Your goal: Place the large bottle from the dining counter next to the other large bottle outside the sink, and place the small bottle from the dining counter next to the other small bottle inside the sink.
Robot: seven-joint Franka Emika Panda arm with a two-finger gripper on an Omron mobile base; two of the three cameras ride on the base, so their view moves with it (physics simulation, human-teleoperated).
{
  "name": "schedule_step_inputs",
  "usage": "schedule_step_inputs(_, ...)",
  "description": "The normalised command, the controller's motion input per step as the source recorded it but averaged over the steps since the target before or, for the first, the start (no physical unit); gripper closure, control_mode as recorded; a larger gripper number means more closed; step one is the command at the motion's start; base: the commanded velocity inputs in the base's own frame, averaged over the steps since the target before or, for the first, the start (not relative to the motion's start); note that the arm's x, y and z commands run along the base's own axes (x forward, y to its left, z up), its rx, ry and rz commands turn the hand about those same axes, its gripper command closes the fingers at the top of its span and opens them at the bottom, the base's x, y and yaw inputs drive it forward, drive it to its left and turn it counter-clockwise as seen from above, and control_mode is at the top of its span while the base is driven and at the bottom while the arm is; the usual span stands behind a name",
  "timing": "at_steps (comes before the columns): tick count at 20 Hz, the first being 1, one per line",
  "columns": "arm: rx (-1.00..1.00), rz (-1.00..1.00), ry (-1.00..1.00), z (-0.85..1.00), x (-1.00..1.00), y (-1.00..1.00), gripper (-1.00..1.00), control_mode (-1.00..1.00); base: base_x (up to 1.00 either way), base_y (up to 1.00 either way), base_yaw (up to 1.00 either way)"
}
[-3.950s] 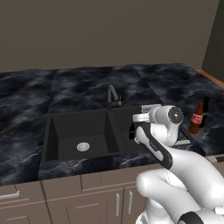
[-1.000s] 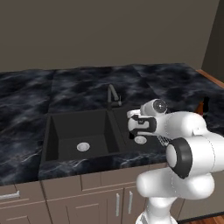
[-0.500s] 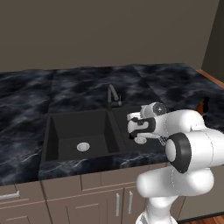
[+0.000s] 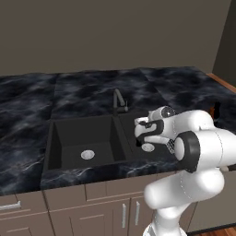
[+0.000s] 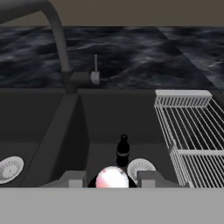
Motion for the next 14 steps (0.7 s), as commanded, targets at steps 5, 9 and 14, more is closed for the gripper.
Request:
schedule_step_inputs(5, 0.0, 0.11, 0.0, -0.01, 0.07, 0.0, 1.0, -1.0, 0.0, 0.0, 0.0)
schedule_step_inputs(9, 0.0, 0.13, 0.0, -0.06, 0.0, 0.0, 1.0, -1.0, 0.0, 0.0, 0.0)
schedule_step_inputs(14, -0.03, 0.11, 0.05, -0.18, 0.05, -0.01, 1.0, -1.0, 0.0, 0.0, 0.0)
